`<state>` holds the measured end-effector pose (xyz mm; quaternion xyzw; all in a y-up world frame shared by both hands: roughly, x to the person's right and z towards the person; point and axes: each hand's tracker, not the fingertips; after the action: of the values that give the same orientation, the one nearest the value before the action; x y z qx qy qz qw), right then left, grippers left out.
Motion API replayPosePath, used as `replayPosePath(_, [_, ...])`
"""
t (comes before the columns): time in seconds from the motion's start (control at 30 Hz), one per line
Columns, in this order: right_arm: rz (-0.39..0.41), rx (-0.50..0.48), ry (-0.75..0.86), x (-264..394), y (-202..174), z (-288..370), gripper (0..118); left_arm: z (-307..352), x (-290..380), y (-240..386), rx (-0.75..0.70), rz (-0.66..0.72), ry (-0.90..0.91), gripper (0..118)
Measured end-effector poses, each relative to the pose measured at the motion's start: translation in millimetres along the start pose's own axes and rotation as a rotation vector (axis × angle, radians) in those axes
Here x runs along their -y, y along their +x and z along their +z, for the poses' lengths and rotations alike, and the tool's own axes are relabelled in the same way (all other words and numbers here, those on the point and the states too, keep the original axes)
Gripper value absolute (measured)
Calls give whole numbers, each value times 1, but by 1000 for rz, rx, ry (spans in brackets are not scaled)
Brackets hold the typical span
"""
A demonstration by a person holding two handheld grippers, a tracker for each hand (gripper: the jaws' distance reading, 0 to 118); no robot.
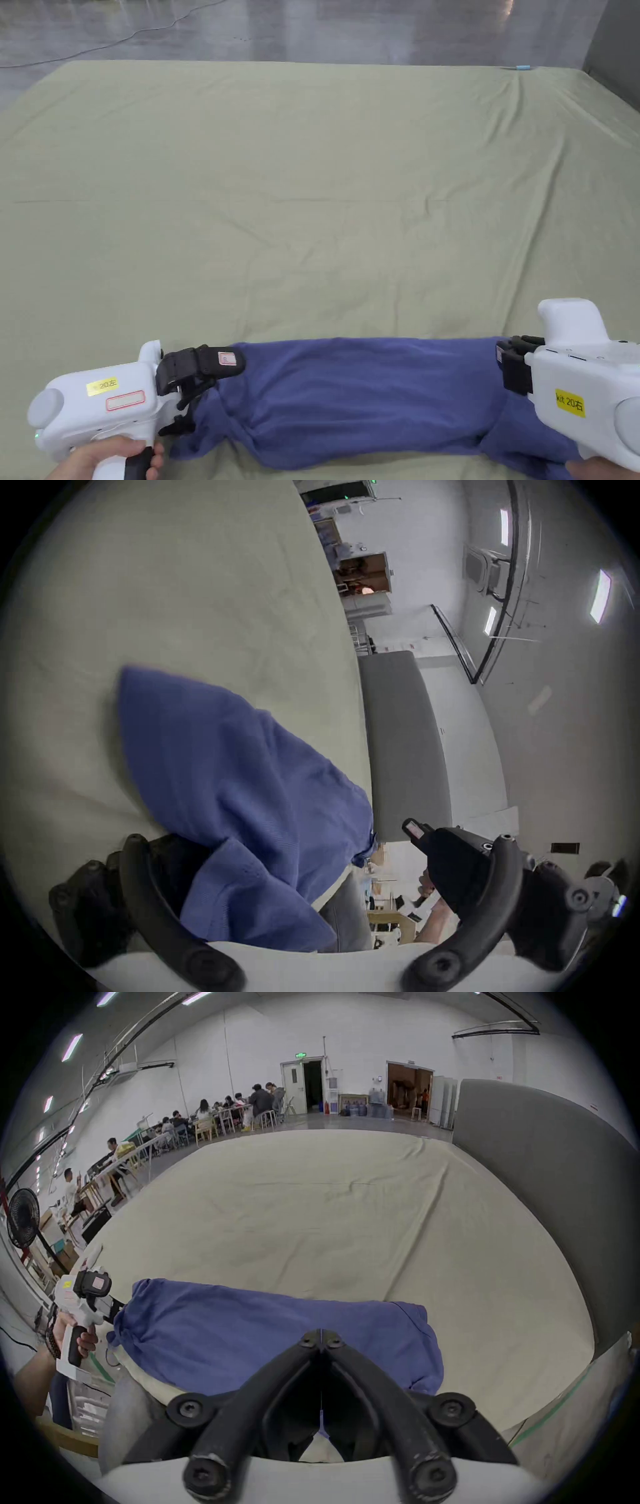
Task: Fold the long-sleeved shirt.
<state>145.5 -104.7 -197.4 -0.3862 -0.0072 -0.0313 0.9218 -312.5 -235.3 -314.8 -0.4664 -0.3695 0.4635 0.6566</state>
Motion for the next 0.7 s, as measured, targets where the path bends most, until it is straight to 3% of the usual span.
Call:
replayPosePath(0.03, [-1,-1,-2,0,-1,0,0,-4,0,0,-12,-20,-8,117])
replayPosePath(0.07, [-2,-2,-3,0,-1,0,0,-6,0,4,-35,-59,-24,107])
replayPosePath(0.13, [0,-5,-5,1,0,1,0,-9,2,9,-119,-148,-45,78])
replayPosePath(0.17, [2,-5,-6,1,-1,1,0,-14,6,10,-222,-180,-51,78])
replayPosePath(0.2, [3,-3,-7,2,-2,1,0,-20,5,6,-299,-185,-53,20])
replayPosePath(0.23, [6,-3,-10,2,-2,1,0,-16,4,1,-279,-156,-63,4])
replayPosePath(0.27, [9,-3,-12,2,-1,1,0,-12,3,3,-177,-138,-47,4])
replayPosePath(0.7, [20,-16,2,0,-18,14,0,75,-13,11,-257,-217,83,4])
